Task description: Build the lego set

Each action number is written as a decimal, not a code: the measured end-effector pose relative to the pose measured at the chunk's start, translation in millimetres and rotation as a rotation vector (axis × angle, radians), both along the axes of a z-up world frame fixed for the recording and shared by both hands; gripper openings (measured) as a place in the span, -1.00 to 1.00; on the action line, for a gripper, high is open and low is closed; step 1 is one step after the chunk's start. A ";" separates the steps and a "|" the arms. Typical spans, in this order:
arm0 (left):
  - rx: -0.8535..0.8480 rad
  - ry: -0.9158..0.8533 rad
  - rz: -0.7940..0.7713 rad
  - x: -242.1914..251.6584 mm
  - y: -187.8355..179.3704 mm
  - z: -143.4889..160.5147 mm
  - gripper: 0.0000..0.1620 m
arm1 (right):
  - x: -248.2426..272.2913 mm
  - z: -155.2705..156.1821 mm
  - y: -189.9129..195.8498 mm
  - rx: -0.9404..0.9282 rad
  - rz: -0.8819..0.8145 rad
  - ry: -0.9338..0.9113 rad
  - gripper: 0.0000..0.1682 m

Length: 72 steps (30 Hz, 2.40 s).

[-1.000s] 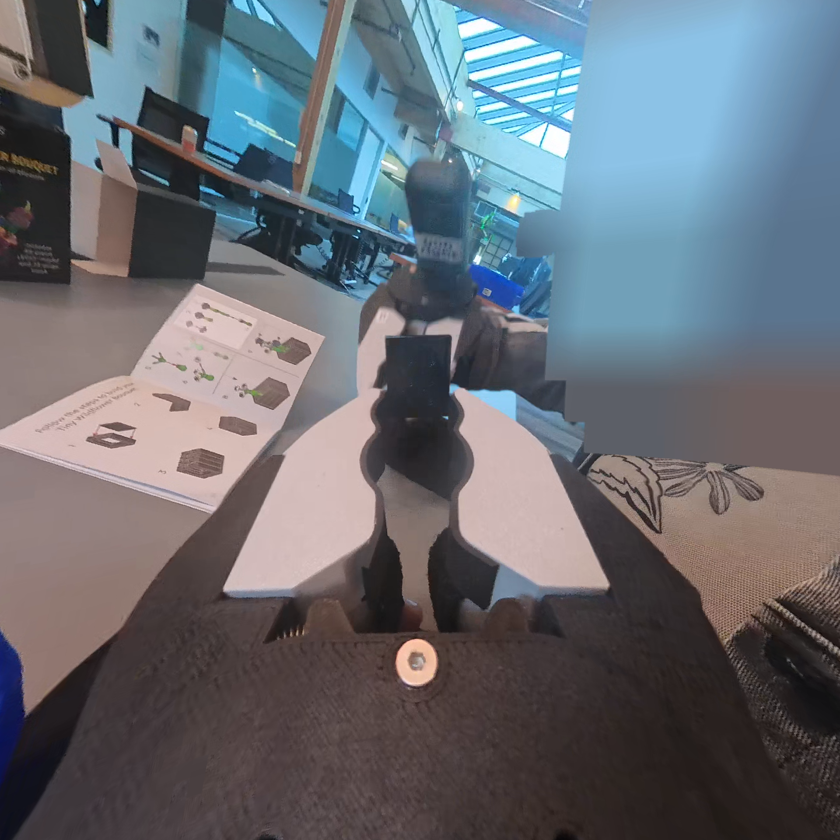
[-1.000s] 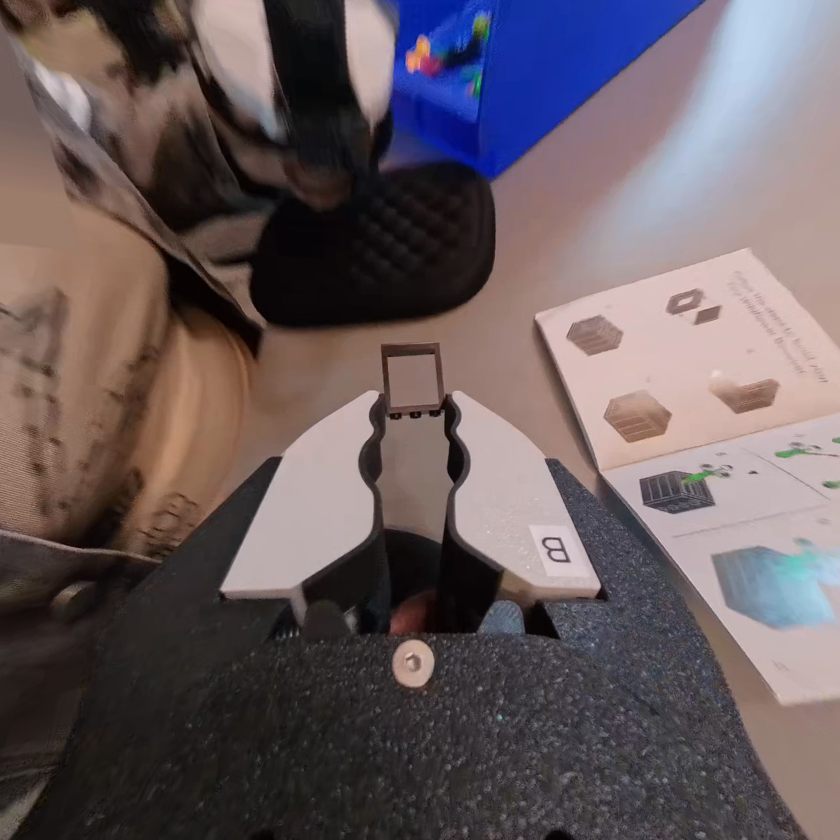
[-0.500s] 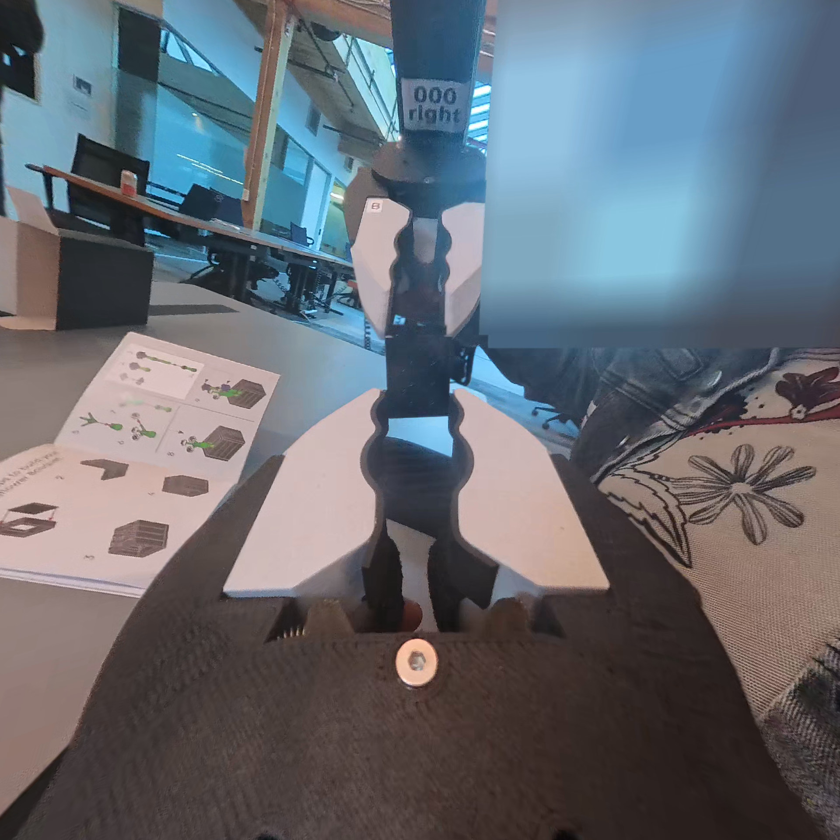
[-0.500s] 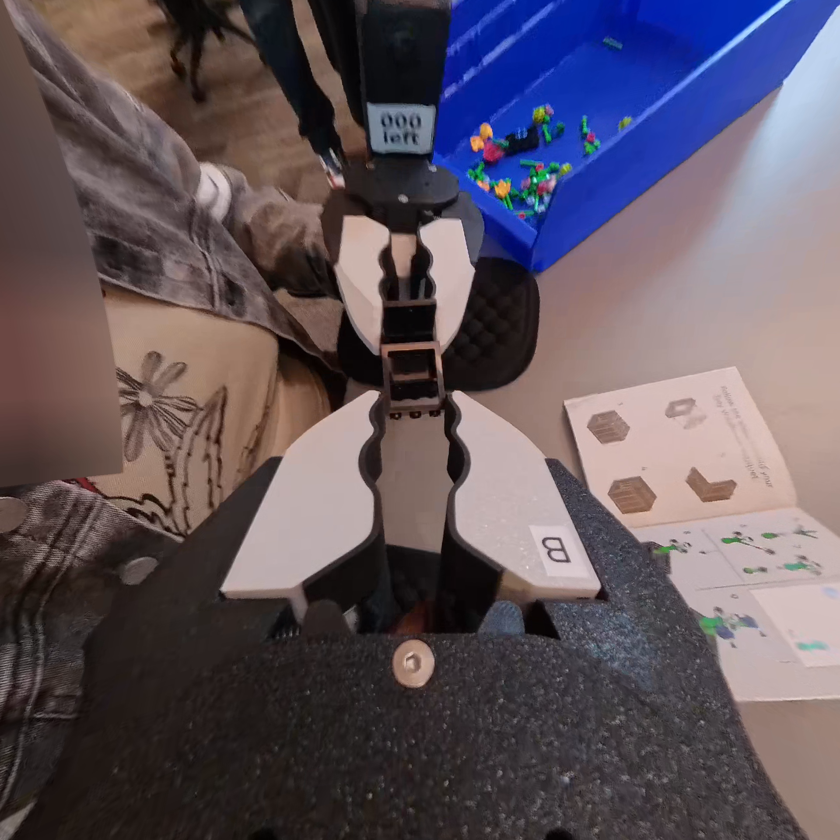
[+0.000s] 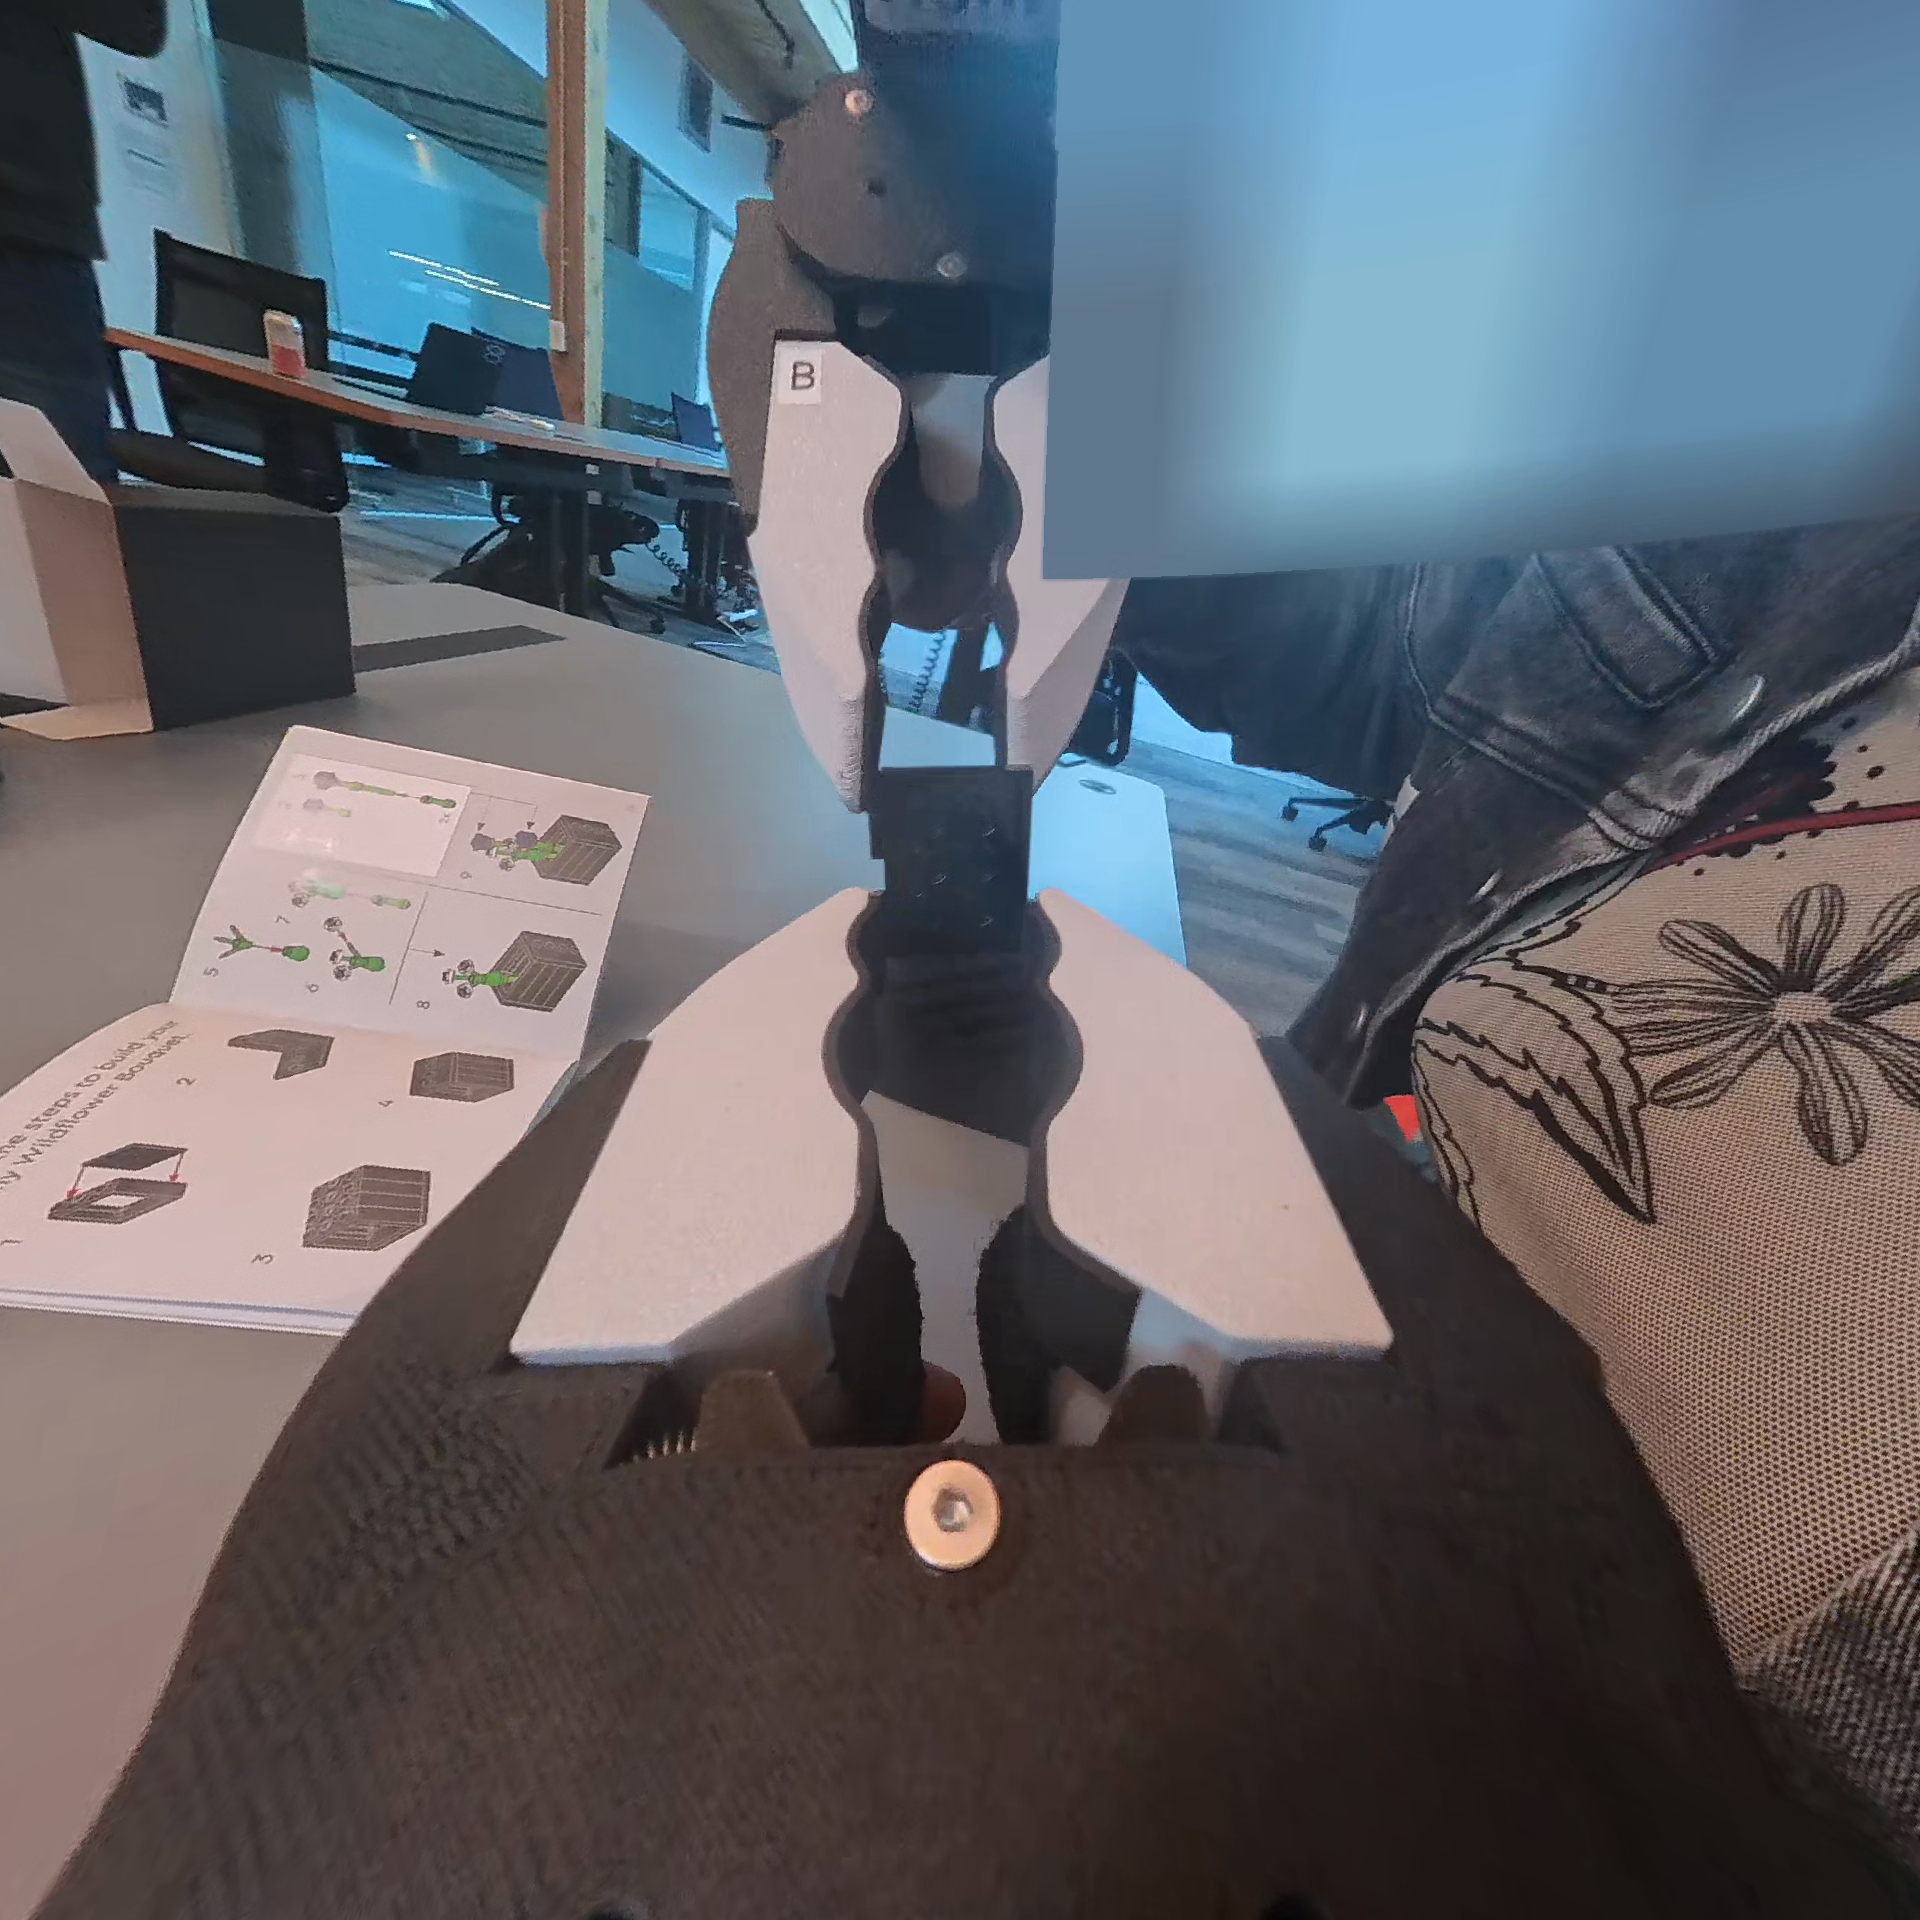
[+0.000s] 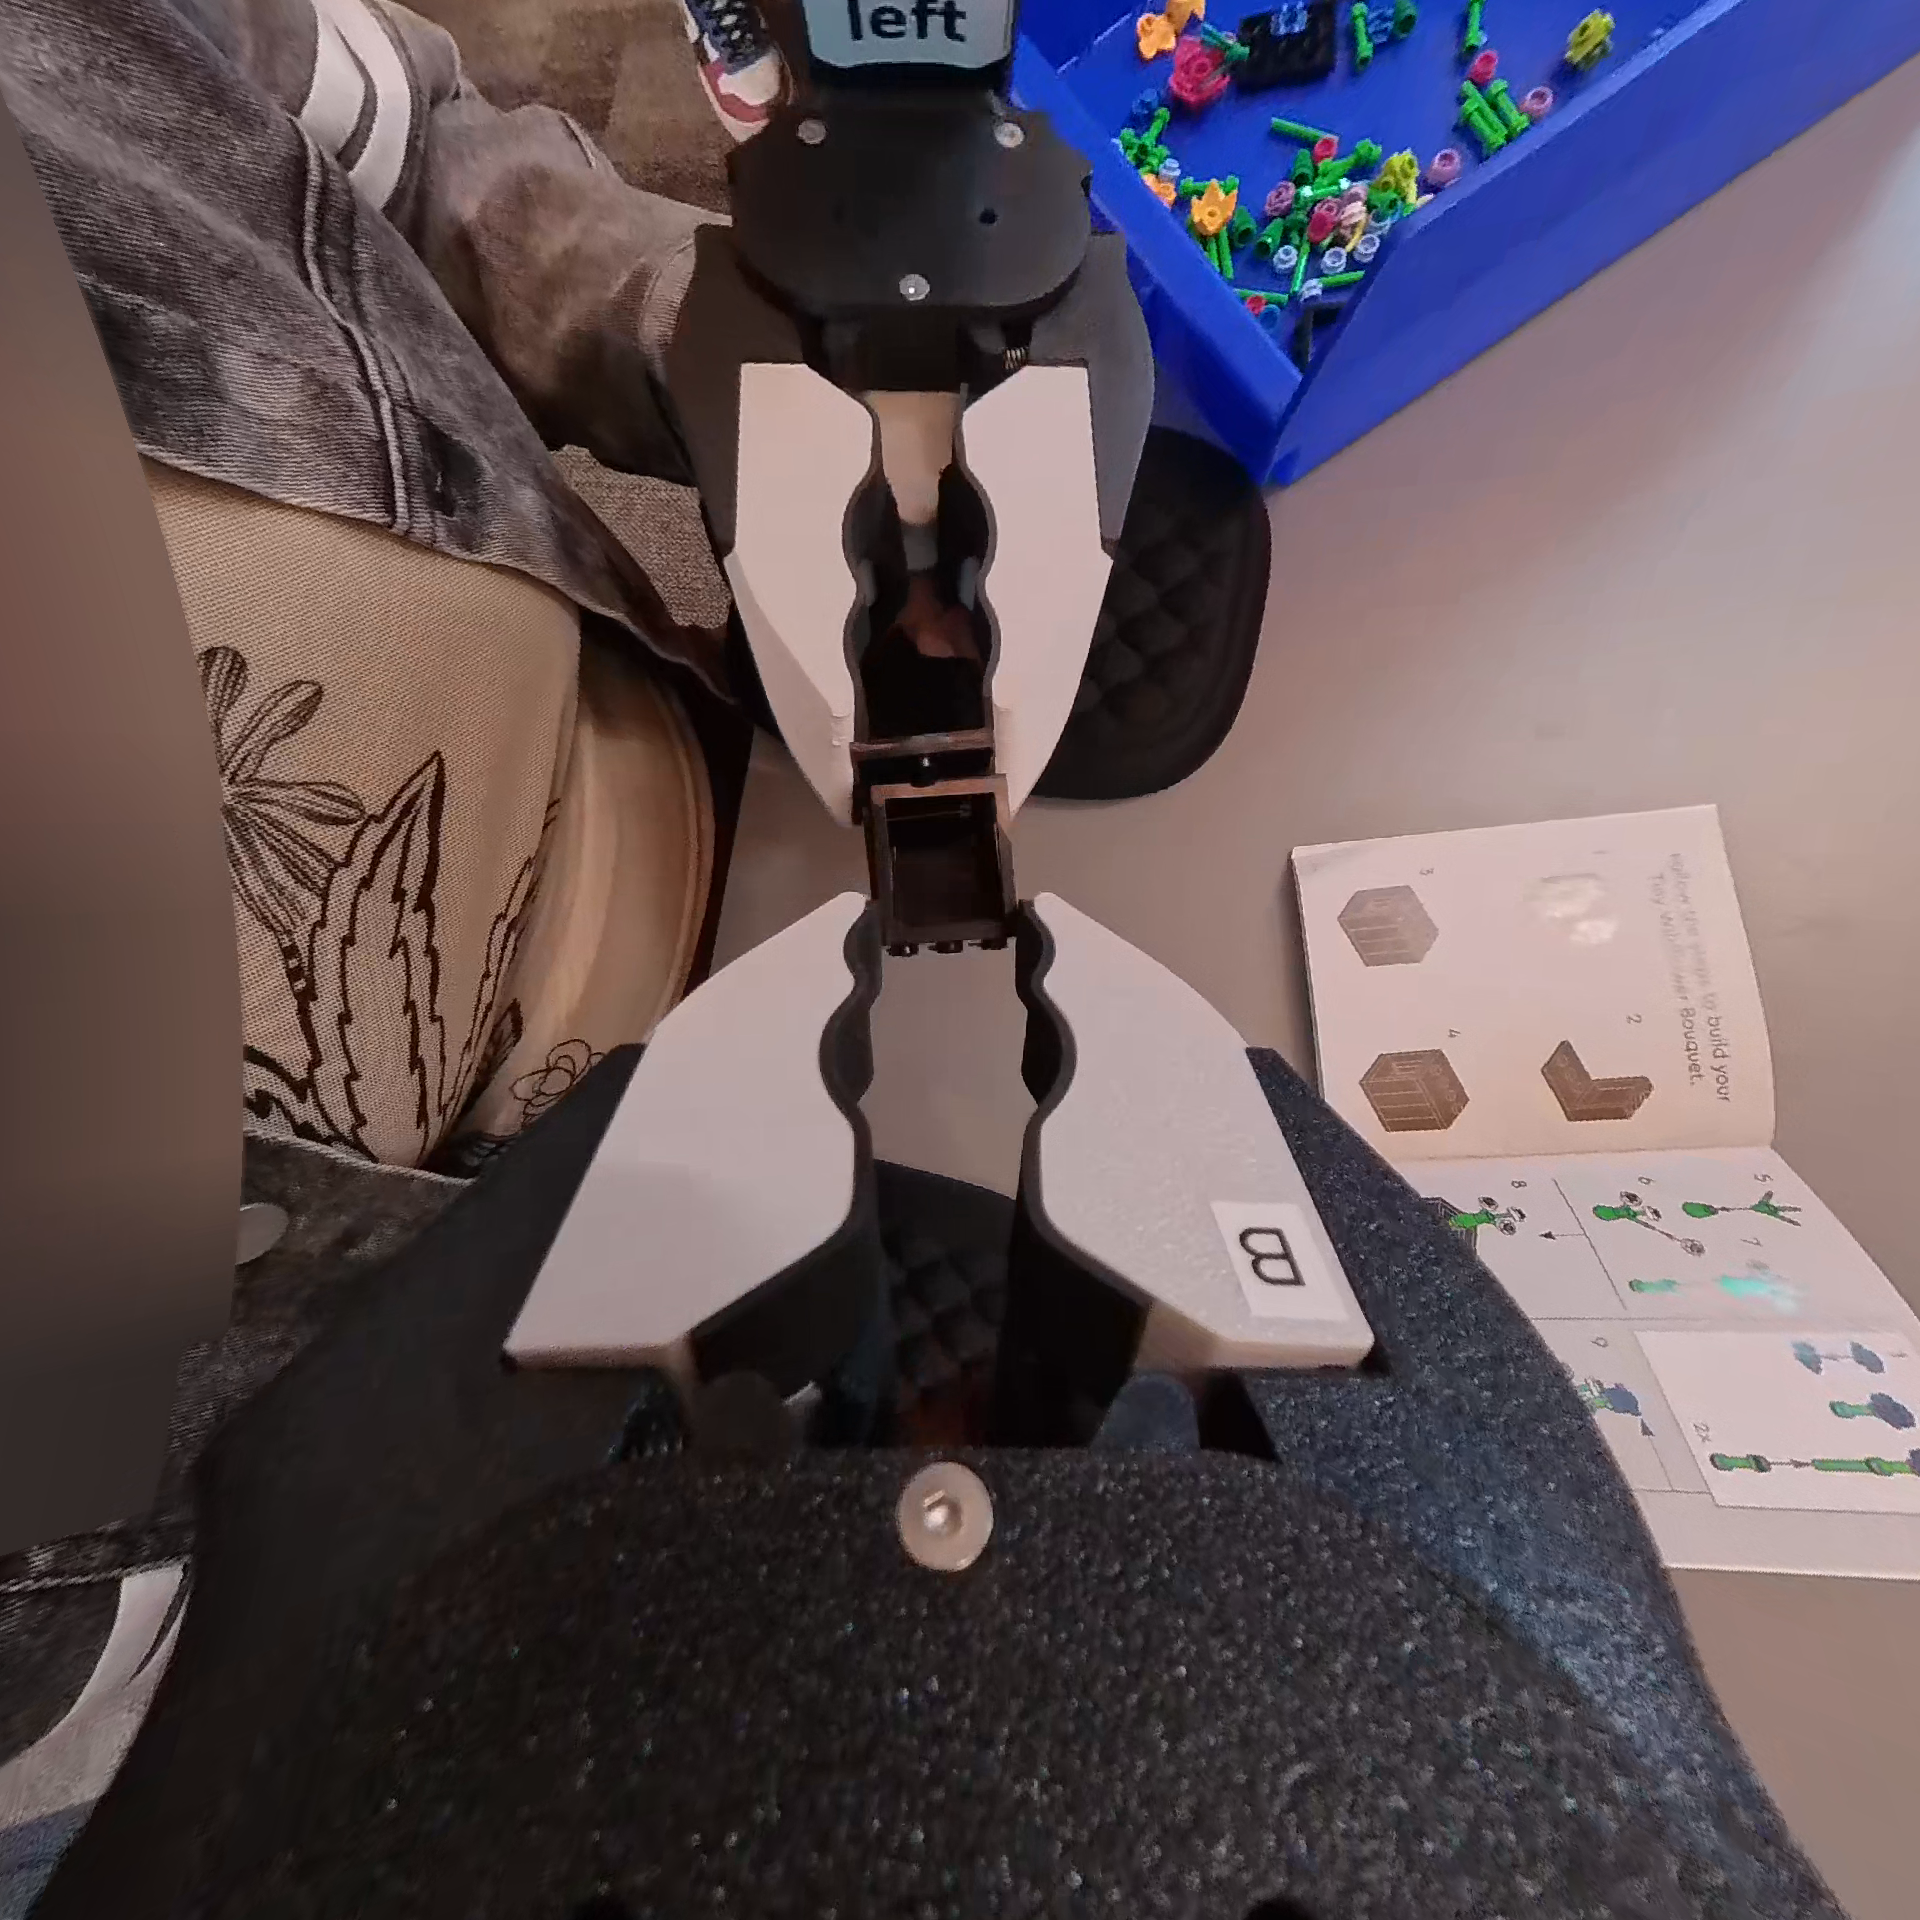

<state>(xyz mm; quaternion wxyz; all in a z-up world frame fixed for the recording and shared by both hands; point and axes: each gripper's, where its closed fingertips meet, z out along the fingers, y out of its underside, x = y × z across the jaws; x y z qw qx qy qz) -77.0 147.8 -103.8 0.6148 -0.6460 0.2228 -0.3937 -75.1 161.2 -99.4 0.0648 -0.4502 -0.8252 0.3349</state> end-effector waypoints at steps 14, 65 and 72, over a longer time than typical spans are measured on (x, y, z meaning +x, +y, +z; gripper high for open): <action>-0.029 0.056 -0.022 3.7 0.2 -7.9 -0.69 | 3.7 -6.5 -2.1 0.005 0.017 -0.013 -0.71; -0.214 0.093 0.005 -19.6 5.1 -27.9 -0.69 | 2.0 -38.2 10.1 -0.182 -0.066 0.048 -0.71; -0.136 -0.034 0.079 -34.0 7.3 -8.5 -0.69 | 20.9 -102.5 47.5 0.013 -0.259 -0.034 -0.71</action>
